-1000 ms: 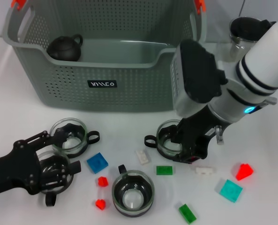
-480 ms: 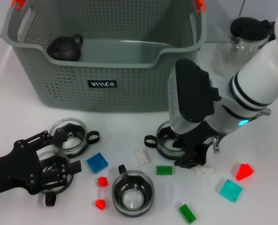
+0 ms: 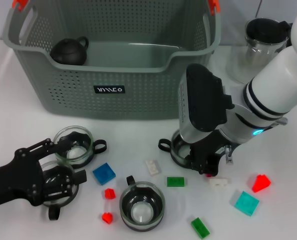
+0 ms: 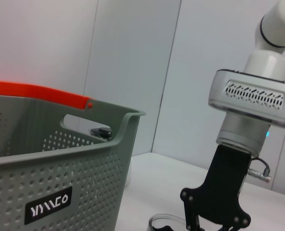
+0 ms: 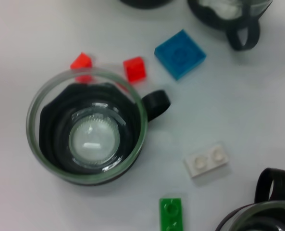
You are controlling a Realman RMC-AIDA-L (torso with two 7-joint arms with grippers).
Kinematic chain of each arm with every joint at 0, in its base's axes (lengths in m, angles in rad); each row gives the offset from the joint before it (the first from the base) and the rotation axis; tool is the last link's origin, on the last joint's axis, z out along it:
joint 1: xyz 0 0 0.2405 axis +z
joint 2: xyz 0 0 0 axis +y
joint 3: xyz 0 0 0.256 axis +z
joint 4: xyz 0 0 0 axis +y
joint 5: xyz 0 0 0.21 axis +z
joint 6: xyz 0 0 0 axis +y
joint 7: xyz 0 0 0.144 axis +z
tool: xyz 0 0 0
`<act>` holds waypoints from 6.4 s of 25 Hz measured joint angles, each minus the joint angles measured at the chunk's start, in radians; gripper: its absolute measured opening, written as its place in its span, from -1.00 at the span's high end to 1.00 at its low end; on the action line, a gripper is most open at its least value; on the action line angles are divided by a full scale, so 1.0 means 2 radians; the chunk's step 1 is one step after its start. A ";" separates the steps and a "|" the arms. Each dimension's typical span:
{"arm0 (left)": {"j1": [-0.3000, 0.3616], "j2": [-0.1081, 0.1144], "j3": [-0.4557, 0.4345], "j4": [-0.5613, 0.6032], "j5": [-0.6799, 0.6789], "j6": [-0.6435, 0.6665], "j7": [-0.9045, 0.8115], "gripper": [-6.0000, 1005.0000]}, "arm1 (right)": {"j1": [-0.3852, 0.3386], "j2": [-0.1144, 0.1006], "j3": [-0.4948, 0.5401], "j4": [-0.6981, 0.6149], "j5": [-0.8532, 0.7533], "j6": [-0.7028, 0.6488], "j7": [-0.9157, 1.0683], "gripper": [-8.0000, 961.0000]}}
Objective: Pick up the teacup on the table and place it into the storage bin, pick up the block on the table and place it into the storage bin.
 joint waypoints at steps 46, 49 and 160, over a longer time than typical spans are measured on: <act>-0.027 -0.004 -0.012 -0.026 0.000 -0.020 -0.004 -0.74 | 0.293 0.000 0.219 0.298 -0.012 0.356 0.259 0.87; -0.031 -0.003 -0.011 -0.031 0.001 -0.028 -0.004 -0.74 | 0.295 0.001 0.215 0.337 -0.011 0.389 0.244 0.87; 0.009 -0.002 -0.058 -0.005 0.020 -0.008 -0.005 -0.74 | -0.011 0.008 -0.143 -0.094 0.095 -0.026 -0.077 -0.11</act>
